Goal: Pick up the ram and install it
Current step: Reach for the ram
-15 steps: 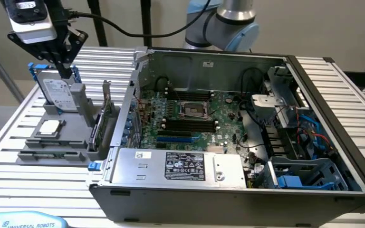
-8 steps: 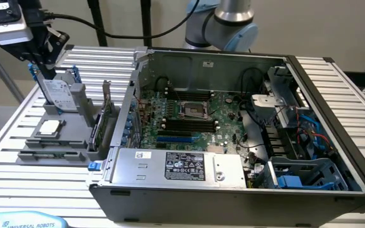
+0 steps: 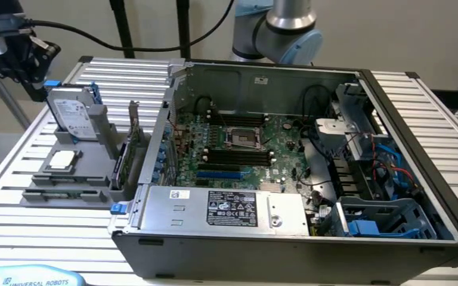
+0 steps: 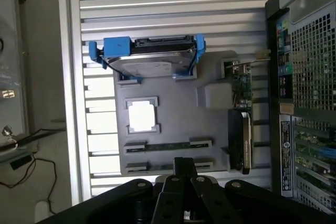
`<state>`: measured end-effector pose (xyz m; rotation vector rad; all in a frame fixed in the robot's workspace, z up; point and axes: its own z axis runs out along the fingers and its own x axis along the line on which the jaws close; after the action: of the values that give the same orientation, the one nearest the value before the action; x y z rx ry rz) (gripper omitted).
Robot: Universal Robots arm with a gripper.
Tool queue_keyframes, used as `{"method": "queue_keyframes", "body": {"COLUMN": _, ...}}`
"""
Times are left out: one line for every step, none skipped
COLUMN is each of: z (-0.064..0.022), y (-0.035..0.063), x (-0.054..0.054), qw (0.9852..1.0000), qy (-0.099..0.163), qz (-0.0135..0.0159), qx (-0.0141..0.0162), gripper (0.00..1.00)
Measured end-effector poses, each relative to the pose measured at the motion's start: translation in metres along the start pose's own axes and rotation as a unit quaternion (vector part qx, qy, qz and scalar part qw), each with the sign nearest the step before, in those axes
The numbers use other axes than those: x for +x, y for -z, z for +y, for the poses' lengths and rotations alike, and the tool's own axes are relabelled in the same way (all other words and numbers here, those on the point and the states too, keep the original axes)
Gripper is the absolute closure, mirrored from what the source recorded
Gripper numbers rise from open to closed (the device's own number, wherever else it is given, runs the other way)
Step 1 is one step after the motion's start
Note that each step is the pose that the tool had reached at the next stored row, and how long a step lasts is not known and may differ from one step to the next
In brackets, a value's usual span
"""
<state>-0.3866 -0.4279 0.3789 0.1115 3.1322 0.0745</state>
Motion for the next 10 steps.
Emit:
{"method": "queue_keyframes", "body": {"z": -0.0007, "y": -0.0005, "x": 0.004, "qw": 1.0000, "qy": 0.000, "qz": 0.0001, "qx": 0.0000, "gripper": 0.89}}
{"method": "queue_keyframes", "body": {"z": -0.0015, "y": -0.0010, "x": 0.009, "qw": 1.0000, "qy": 0.000, "qz": 0.0001, "qx": 0.0000, "gripper": 0.89}}
{"method": "queue_keyframes", "body": {"z": -0.0023, "y": -0.0015, "x": 0.013, "qw": 1.0000, "qy": 0.000, "qz": 0.0001, "qx": 0.0000, "gripper": 0.89}}
{"method": "queue_keyframes", "body": {"z": -0.0031, "y": -0.0018, "x": 0.017, "qw": 1.0000, "qy": 0.000, "qz": 0.0001, "qx": 0.0000, "gripper": 0.89}}
{"method": "queue_keyframes", "body": {"z": -0.0037, "y": -0.0021, "x": 0.020, "qw": 1.0000, "qy": 0.000, "qz": 0.0001, "qx": 0.0000, "gripper": 0.89}}
{"method": "queue_keyframes", "body": {"z": -0.0042, "y": -0.0023, "x": 0.022, "qw": 1.0000, "qy": 0.000, "qz": 0.0001, "qx": 0.0000, "gripper": 0.89}}
{"method": "queue_keyframes", "body": {"z": -0.0046, "y": -0.0023, "x": 0.023, "qw": 1.0000, "qy": 0.000, "qz": 0.0002, "qx": 0.0000, "gripper": 0.89}}
{"method": "queue_keyframes", "body": {"z": -0.0049, "y": -0.0023, "x": 0.023, "qw": 1.0000, "qy": 0.000, "qz": 0.0001, "qx": 0.0000, "gripper": 0.89}}
{"method": "queue_keyframes", "body": {"z": -0.0049, "y": -0.0023, "x": 0.023, "qw": 1.0000, "qy": 0.000, "qz": 0.0001, "qx": 0.0000, "gripper": 0.89}}
{"method": "queue_keyframes", "body": {"z": -0.0049, "y": -0.0023, "x": 0.023, "qw": 1.0000, "qy": 0.000, "qz": 0.0001, "qx": 0.0000, "gripper": 0.89}}
